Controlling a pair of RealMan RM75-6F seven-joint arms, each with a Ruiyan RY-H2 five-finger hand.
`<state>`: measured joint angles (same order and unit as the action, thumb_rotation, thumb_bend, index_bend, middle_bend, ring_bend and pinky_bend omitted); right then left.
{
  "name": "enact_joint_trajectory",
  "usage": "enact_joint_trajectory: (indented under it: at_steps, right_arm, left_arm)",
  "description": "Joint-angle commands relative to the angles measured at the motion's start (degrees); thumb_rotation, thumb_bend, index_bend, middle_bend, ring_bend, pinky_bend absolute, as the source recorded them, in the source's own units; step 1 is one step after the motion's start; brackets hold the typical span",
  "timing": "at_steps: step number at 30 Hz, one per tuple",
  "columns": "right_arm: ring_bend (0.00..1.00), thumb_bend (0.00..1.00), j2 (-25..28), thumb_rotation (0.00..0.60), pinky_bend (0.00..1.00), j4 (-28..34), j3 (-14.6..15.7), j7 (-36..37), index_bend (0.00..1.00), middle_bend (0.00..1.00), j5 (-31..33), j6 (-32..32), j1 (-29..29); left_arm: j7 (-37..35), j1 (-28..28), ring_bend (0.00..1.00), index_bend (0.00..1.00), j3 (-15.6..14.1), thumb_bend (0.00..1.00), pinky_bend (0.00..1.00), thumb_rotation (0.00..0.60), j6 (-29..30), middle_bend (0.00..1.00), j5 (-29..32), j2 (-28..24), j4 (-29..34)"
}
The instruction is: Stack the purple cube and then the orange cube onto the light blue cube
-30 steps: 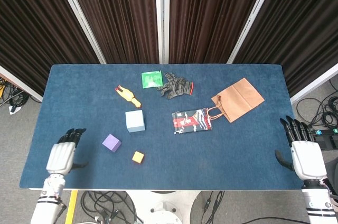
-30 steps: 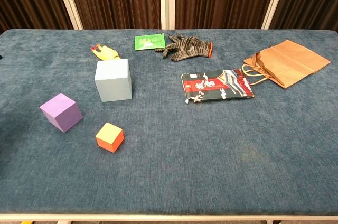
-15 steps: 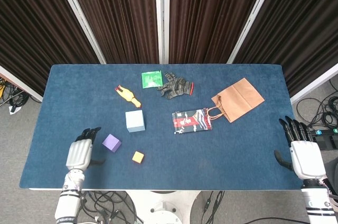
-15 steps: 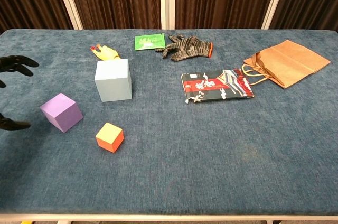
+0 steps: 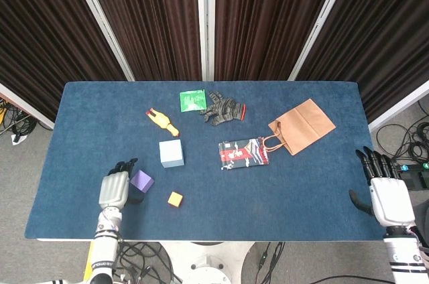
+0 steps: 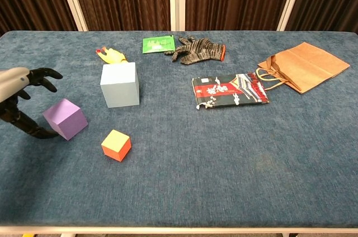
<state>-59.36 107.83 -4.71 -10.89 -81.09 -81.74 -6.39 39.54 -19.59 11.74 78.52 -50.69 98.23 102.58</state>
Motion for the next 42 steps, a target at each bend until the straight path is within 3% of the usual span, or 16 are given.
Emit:
enact_joint_trajectory:
  at_steps: [1,18,31,42]
  right_arm:
    - [0.0,0.24,0.11,0.6,0.0,-0.08,-0.07,0.28,0.01,0.01,0.05,-0.07,0.03]
    - [0.0,0.24,-0.1,0.6,0.0,-0.22,-0.21,-0.17,0.01,0.01,0.58,0.19,-0.21]
    - [0.0,0.24,-0.18,0.6,0.0,-0.15,-0.43,-0.54,0.01,0.0,1.3,0.43,-0.43]
    - [0.0,0.24,-0.08,0.6,0.0,-0.23,-0.36,-0.44,0.01,0.0,1.49,0.82,-0.59]
  left_arm:
    - [0.75,-0.81,0.14,0.19,0.76,0.12,0.23,0.6,0.34,0.33,1.25,0.82,-0.57]
    - [1.45,-2.68,0.16,0.19,2.18,0.12,0.23,0.6,1.88,0.38,6.79,2.32,-1.76]
    - [1.71,-4.48,0.16,0.19,2.52,0.12,0.23,0.6,2.67,0.4,7.68,3.29,-0.5]
    - [0.62,-5.47,0.17,0.19,3.66,0.12,0.24,0.6,1.94,0.41,10.0,3.69,-3.49]
